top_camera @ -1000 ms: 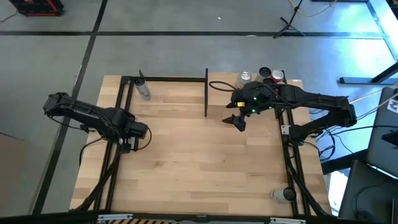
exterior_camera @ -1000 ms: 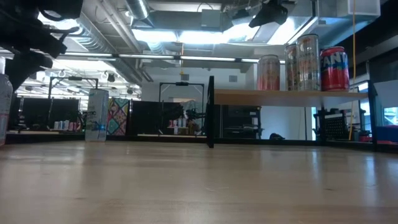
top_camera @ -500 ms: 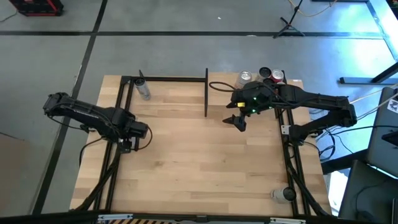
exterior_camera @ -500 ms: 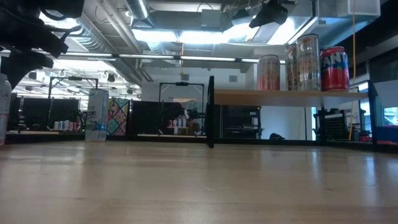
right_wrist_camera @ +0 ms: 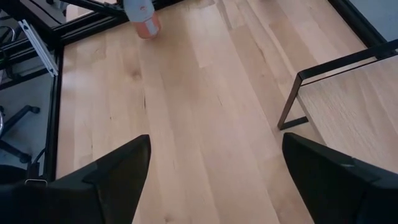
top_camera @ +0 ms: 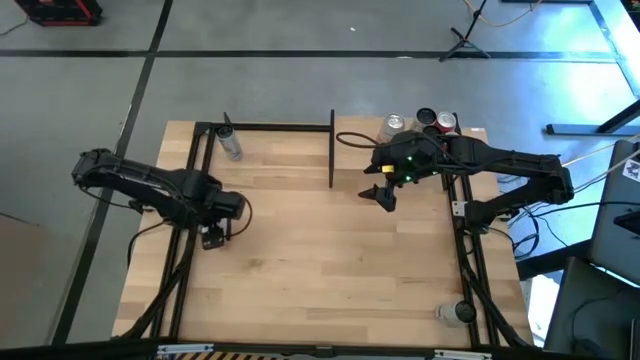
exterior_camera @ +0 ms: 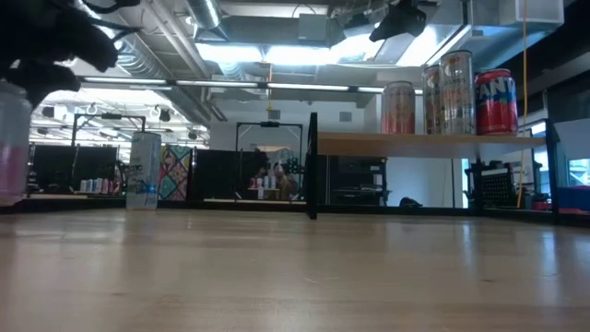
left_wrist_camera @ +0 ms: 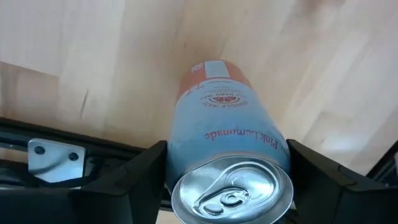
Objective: Place canned beverage on shelf
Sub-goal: Put the orange soda can on the shelf aligned with the other orange soda can
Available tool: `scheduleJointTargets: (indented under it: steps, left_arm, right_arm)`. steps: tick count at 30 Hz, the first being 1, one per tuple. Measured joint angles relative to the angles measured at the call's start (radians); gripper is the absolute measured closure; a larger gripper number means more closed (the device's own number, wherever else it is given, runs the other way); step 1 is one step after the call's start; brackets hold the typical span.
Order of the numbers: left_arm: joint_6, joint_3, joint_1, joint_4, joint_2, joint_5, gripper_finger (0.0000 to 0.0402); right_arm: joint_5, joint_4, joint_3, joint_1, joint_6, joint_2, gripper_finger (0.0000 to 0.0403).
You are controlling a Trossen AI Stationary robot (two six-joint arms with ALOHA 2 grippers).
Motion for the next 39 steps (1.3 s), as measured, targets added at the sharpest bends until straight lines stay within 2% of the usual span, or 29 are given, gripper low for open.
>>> scheduleJointTargets:
  steps: [13,19,24,30,39]
  left_arm:
    - [-0.030,0.258,0.063,0.009,0.343,-0.040,0.0134]
    - [-0.059,0.324,0.102,0.111,0.464,-0.040,0.0134]
    - [-0.129,0.346,0.120,0.181,0.516,-0.004,0.0133]
    - [-0.134,0.351,0.121,0.185,0.539,0.010,0.0131]
    - [-0.131,0.379,0.119,0.188,0.526,0.011,0.0096]
  right_arm:
    - [0.000,-0.009,0.000,0.000,-0.021,0.000,0.0049]
    - [-0.001,-0.039,0.000,0.001,-0.022,0.000,0.0049]
    - [-0.001,-0.051,0.000,0.001,-0.044,0.000,0.0049]
    - [-0.001,-0.052,0.000,0.000,-0.058,0.000,0.0049]
    - [-0.001,-0.064,0.000,0.000,-0.070,0.000,0.0049]
